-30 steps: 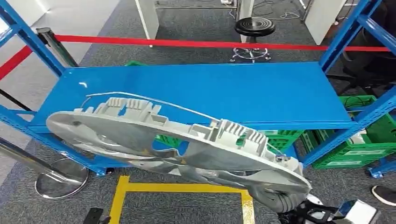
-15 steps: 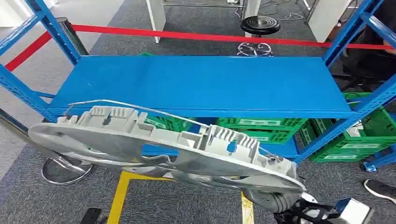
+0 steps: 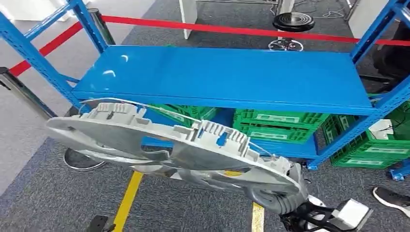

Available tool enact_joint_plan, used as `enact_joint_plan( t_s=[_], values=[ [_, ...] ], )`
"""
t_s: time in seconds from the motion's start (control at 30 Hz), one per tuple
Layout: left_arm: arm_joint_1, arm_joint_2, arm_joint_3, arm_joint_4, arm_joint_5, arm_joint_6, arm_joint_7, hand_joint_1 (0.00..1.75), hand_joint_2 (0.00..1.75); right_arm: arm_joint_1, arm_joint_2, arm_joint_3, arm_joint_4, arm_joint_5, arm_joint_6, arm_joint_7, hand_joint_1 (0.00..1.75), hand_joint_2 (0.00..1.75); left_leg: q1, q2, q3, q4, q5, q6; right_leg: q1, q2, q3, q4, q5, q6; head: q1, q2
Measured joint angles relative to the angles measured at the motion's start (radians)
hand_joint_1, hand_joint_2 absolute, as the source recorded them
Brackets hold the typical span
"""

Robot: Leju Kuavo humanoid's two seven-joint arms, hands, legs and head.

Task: Take the parts from the cabinet and place them on the table.

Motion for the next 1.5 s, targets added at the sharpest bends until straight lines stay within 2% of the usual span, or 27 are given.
enact_joint_plan(
  t_s=[0.03,0.07,0.13,0.2,0.23,0.27,0.33,0.37,0.4,0.47,0.53,0.57,0.6,0.7,0.73,0.8,0.87,0.9,0.97,1.03,1.1,1.23,1.3,1.37,1.4,1.43,1.5],
  values=[
    [-0.001,0.0,0.0,0.0,0.0,0.0,-0.001,0.0,1.75,-0.001,0.0,0.0,0.0,0.0,-0.001,0.001,1.75,1.75,-0.005,0.0,0.061,-0.085,0.005,0.013,0.002,-0.001,-0.005,0.0,0.007,0.001,0.001,0.0],
    [-0.005,0.002,0.0,0.0,0.0,0.0,-0.003,0.0,1.75,-0.002,0.0,0.0,0.0,0.0,-0.001,0.002,1.75,1.75,-0.008,0.001,0.105,-0.157,-0.031,0.028,0.005,-0.004,-0.011,0.0,0.014,0.006,0.002,0.0],
    [-0.011,0.002,-0.001,0.0,-0.001,0.002,-0.008,0.0,1.75,-0.005,0.0,0.0,0.0,-0.002,-0.002,0.003,1.75,1.75,-0.015,0.0,0.113,-0.201,-0.033,0.025,-0.003,-0.006,-0.019,-0.004,0.035,0.018,-0.001,0.0],
    [-0.007,0.001,-0.001,0.0,-0.001,0.003,-0.01,0.0,1.75,-0.005,0.0,0.001,0.0,-0.003,-0.002,0.003,1.75,1.75,-0.019,0.001,0.102,-0.216,-0.006,0.034,-0.004,-0.006,-0.023,-0.017,0.057,0.03,-0.002,0.0],
    [-0.005,-0.002,-0.002,0.0,-0.001,0.004,-0.01,0.0,1.75,-0.004,0.0,0.001,0.0,-0.003,-0.001,0.003,1.75,1.75,-0.009,0.007,0.106,-0.236,0.004,0.034,-0.005,0.005,-0.034,-0.01,0.035,0.035,0.0,0.0],
    [-0.003,-0.001,-0.002,0.0,-0.001,0.004,-0.01,0.0,1.75,-0.005,0.0,0.002,0.001,-0.003,-0.001,0.005,1.75,1.75,-0.009,0.006,0.096,-0.236,0.014,0.045,-0.004,0.016,-0.052,0.017,-0.01,0.038,0.002,0.0],
    [-0.003,-0.001,-0.001,-0.001,0.0,0.004,-0.009,0.0,1.75,-0.004,0.0,0.003,0.003,-0.004,-0.001,0.006,1.75,1.75,-0.01,0.007,0.071,-0.231,0.029,0.051,-0.007,0.027,-0.09,0.161,-0.116,0.042,0.006,0.0],
    [-0.001,-0.001,-0.001,-0.001,0.0,0.003,-0.008,0.0,1.75,-0.004,0.0,0.005,0.006,-0.004,-0.001,0.007,1.75,1.75,-0.011,0.007,0.059,-0.229,0.036,0.052,-0.007,0.028,-0.103,0.225,-0.147,0.046,0.005,0.0],
    [0.0,-0.002,-0.001,-0.001,0.0,0.003,-0.008,0.0,1.75,-0.004,0.0,0.006,0.009,-0.004,-0.001,0.008,1.75,1.75,-0.011,0.007,0.045,-0.224,0.043,0.052,-0.007,0.028,-0.106,0.267,-0.149,0.049,0.006,0.0],
    [0.002,-0.003,-0.002,-0.001,0.0,0.003,-0.007,0.0,1.75,-0.004,0.0,0.008,0.014,-0.004,-0.001,0.008,1.75,1.75,-0.01,0.007,0.02,-0.21,0.054,0.048,-0.008,0.028,-0.051,0.222,-0.081,0.052,0.005,0.0],
    [0.003,-0.005,-0.002,-0.002,0.0,0.003,-0.006,0.0,1.75,-0.005,0.0,0.01,0.014,-0.004,-0.002,0.009,1.75,1.75,-0.008,0.006,0.0,-0.196,0.061,0.041,-0.008,0.028,0.055,0.064,-0.026,0.047,0.006,0.0],
    [0.003,-0.005,-0.001,-0.002,0.0,0.003,-0.006,0.0,1.75,-0.007,0.0,0.011,0.014,-0.004,-0.002,0.01,1.75,1.75,-0.011,0.006,-0.01,-0.192,0.065,0.035,-0.006,0.032,0.097,-0.008,-0.05,0.044,0.006,0.0],
    [0.003,-0.005,-0.002,-0.002,0.0,0.003,-0.006,0.0,1.75,-0.007,0.0,0.012,0.014,-0.005,-0.002,0.01,1.75,1.75,-0.012,0.006,-0.016,-0.188,0.073,0.03,-0.004,0.035,0.12,-0.045,-0.053,0.042,0.003,0.0],
    [0.008,-0.006,-0.001,-0.002,0.002,0.003,-0.003,0.0,1.75,-0.007,0.0,0.014,0.015,-0.006,-0.002,0.014,1.75,1.75,-0.012,0.004,-0.026,-0.192,0.101,0.015,-0.001,0.034,0.106,-0.047,-0.043,0.034,0.005,0.0],
    [0.009,-0.002,0.0,-0.002,0.003,0.004,-0.002,0.0,1.75,-0.009,0.0,0.014,0.016,-0.007,-0.002,0.014,1.75,1.75,-0.014,0.003,-0.035,-0.19,0.093,0.012,-0.014,0.025,0.093,-0.059,-0.029,0.02,0.006,0.0],
    [0.012,-0.003,0.0,-0.003,0.007,0.004,0.001,0.0,1.75,-0.012,0.0,0.016,0.017,-0.007,-0.002,0.016,1.75,1.75,-0.007,0.004,-0.064,-0.103,-0.011,-0.006,-0.014,0.022,0.079,-0.055,-0.013,-0.001,-0.006,0.0],
    [0.012,-0.003,0.0,-0.003,0.008,0.003,0.002,0.0,1.75,-0.012,0.0,0.017,0.017,-0.007,-0.001,0.016,1.75,1.75,0.003,0.004,-0.097,0.049,-0.106,-0.019,-0.013,0.015,0.059,-0.052,0.001,-0.002,-0.006,0.0],
    [0.012,-0.003,0.0,-0.003,0.008,0.003,0.002,0.0,1.75,-0.012,0.0,0.017,0.018,-0.007,-0.001,0.016,1.75,1.75,0.006,0.004,-0.101,0.105,-0.118,-0.023,-0.013,0.012,0.046,-0.045,0.007,-0.002,-0.007,0.0],
    [0.012,-0.004,0.0,-0.003,0.008,0.003,0.002,0.0,1.75,-0.012,0.0,0.019,0.02,-0.007,-0.001,0.017,1.75,1.75,0.011,0.004,-0.059,0.088,-0.063,-0.027,-0.013,0.01,0.018,-0.029,0.015,0.001,-0.006,0.0],
    [0.012,-0.004,0.0,-0.008,0.008,0.003,0.002,0.0,1.75,-0.013,0.0,0.019,0.02,-0.007,-0.002,0.018,1.75,1.75,0.013,0.004,0.05,-0.065,-0.001,-0.023,-0.013,0.01,-0.008,-0.012,0.023,0.006,-0.006,0.0],
    [0.009,-0.004,0.0,-0.015,0.009,0.003,0.002,0.0,1.75,-0.015,0.0,0.019,0.02,-0.007,-0.002,0.019,1.75,1.75,0.007,0.003,0.132,-0.201,-0.039,-0.012,-0.009,0.01,-0.019,-0.003,0.033,0.016,-0.005,0.0],
    [0.014,-0.005,0.0,-0.018,0.01,0.003,0.003,0.0,1.75,-0.018,0.0,0.023,0.02,-0.006,-0.002,0.021,1.75,1.75,0.007,0.007,0.104,-0.224,-0.01,0.019,-0.013,0.01,-0.034,-0.013,0.065,0.046,-0.004,0.0],
    [0.013,-0.003,0.001,-0.02,0.01,0.002,0.005,0.0,1.75,-0.018,0.0,0.024,0.021,-0.006,-0.002,0.024,1.75,1.75,0.006,0.013,0.083,-0.222,0.015,0.04,-0.015,0.022,-0.063,0.042,-0.035,0.049,0.0,0.0],
    [0.015,-0.004,0.002,-0.023,0.012,-0.002,0.01,0.0,1.75,-0.019,0.0,0.026,0.024,-0.007,-0.002,0.029,1.75,1.75,0.001,0.013,0.051,-0.22,0.037,0.044,-0.015,0.027,-0.092,0.187,-0.153,0.05,0.004,0.0],
    [0.017,-0.005,0.002,-0.024,0.013,-0.002,0.01,0.0,1.75,-0.019,0.0,0.027,0.026,-0.007,-0.002,0.031,1.75,1.75,-0.002,0.013,0.035,-0.219,0.048,0.045,-0.014,0.028,-0.097,0.245,-0.175,0.051,0.006,0.0],
    [0.019,-0.006,0.002,-0.024,0.013,-0.002,0.011,0.0,1.75,-0.019,0.0,0.029,0.027,-0.006,-0.002,0.032,1.75,1.75,-0.004,0.013,0.015,-0.216,0.063,0.043,-0.014,0.028,-0.092,0.286,-0.152,0.052,0.006,0.0],
    [0.022,-0.007,0.002,-0.026,0.013,-0.001,0.013,0.0,1.75,-0.019,0.0,0.03,0.03,-0.006,-0.002,0.032,1.75,1.75,-0.005,0.013,-0.025,-0.205,0.085,0.04,-0.014,0.028,-0.032,0.251,-0.055,0.05,0.006,0.0]
  ],
)
